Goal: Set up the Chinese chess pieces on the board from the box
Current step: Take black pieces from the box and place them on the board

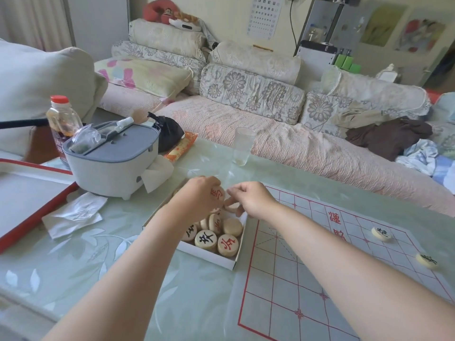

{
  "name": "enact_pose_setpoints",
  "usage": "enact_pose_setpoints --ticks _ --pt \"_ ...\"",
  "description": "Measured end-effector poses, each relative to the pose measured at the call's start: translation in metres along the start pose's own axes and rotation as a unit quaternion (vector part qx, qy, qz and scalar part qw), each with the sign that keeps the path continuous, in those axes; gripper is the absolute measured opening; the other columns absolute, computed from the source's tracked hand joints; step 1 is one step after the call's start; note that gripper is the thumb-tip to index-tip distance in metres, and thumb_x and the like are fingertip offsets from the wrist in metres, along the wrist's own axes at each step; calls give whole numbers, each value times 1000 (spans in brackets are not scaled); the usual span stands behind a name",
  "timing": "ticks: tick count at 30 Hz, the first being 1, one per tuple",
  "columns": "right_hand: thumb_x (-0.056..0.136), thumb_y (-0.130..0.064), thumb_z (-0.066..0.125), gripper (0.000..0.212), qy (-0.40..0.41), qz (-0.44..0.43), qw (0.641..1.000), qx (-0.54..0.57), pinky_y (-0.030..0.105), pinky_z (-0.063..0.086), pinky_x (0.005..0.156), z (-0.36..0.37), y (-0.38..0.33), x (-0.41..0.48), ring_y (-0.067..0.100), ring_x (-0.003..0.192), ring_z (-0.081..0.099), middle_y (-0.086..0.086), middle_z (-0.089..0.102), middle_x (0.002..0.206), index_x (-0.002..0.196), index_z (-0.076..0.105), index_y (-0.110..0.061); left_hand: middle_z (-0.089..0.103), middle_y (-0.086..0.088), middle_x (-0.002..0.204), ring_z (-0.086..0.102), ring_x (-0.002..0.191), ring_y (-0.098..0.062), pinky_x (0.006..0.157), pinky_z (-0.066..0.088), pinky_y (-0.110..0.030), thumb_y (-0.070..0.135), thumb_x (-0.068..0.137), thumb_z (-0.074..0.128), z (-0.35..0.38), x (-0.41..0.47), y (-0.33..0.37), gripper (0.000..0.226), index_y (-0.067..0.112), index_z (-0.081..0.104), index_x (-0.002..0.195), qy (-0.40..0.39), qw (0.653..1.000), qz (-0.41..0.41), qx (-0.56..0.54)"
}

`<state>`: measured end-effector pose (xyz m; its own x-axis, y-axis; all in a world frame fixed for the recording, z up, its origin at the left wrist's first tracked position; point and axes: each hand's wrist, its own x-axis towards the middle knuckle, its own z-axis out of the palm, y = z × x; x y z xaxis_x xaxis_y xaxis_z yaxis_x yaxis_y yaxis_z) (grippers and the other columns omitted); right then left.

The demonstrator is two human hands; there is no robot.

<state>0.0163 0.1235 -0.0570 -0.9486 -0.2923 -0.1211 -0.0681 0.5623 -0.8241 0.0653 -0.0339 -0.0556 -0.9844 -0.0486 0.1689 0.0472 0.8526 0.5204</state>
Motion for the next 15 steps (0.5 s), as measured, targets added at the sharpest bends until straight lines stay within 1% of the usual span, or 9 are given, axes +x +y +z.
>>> enact_pose_setpoints --ticks 1,2,3,4,5,7,10,12,15 --pt "99 -25 59 17 8 -17 998 -63 15 43 50 1 2 2 9 61 61 -4 73 93 109 69 -16 58 -5 124 56 109 -23 83 43 -27 28 85 67 -2 0 -5 52 20 51 133 -2 1000 -17 14" --pt "97 -25 60 16 13 -34 991 -132 18 47 63 3 4 4 8 72 63 -8 71 97 110 68 -22 58 -5 124 56 109 -23 82 43 -28 28 86 65 -3 -1 -10 50 19 50 133 -6 999 -33 27" --pt "95 -26 62 15 7 -46 980 -196 22 49 75 4 6 6 9 85 63 -10 69 103 108 69 -28 58 -5 123 56 107 -23 79 43 -28 28 87 64 -4 -2 -14 48 17 50 132 -12 998 -44 39" --pt "93 -27 63 16 -6 -48 967 -249 26 49 84 6 7 7 9 97 63 -13 68 109 106 70 -34 58 -5 121 56 104 -22 77 43 -27 28 88 63 -5 -2 -18 46 16 51 131 -18 998 -48 47" --pt "92 -28 63 18 -25 -46 956 -290 28 49 89 9 8 8 10 104 62 -15 67 114 106 71 -36 58 -5 121 56 103 -21 76 42 -25 27 87 64 -5 -2 -21 45 16 52 129 -23 997 -49 53" --pt "91 -28 61 22 -58 -40 941 -331 30 50 90 15 6 11 13 107 62 -15 68 116 107 73 -37 55 -4 125 55 106 -19 78 40 -23 25 87 65 -5 -1 -27 46 17 52 130 -32 997 -46 61" --pt "84 -27 63 17 -87 -37 937 -336 35 57 84 22 1 19 17 95 66 -8 72 100 96 75 -29 49 -2 131 52 112 -19 82 38 -22 24 87 65 -6 -1 -31 48 17 51 133 -45 996 -41 67" --pt "80 -25 63 12 -98 -37 928 -357 36 59 80 26 -2 25 18 88 67 -4 71 89 86 74 -24 49 -1 130 52 111 -19 80 37 -21 22 86 66 -7 0 -30 49 19 51 133 -47 996 -33 70" --pt "77 -25 63 7 -115 -39 912 -392 35 58 75 29 -7 32 23 83 66 1 69 82 77 69 -21 53 0 125 53 108 -18 80 39 -22 23 85 66 -7 2 -26 47 22 53 130 -45 997 -11 61"
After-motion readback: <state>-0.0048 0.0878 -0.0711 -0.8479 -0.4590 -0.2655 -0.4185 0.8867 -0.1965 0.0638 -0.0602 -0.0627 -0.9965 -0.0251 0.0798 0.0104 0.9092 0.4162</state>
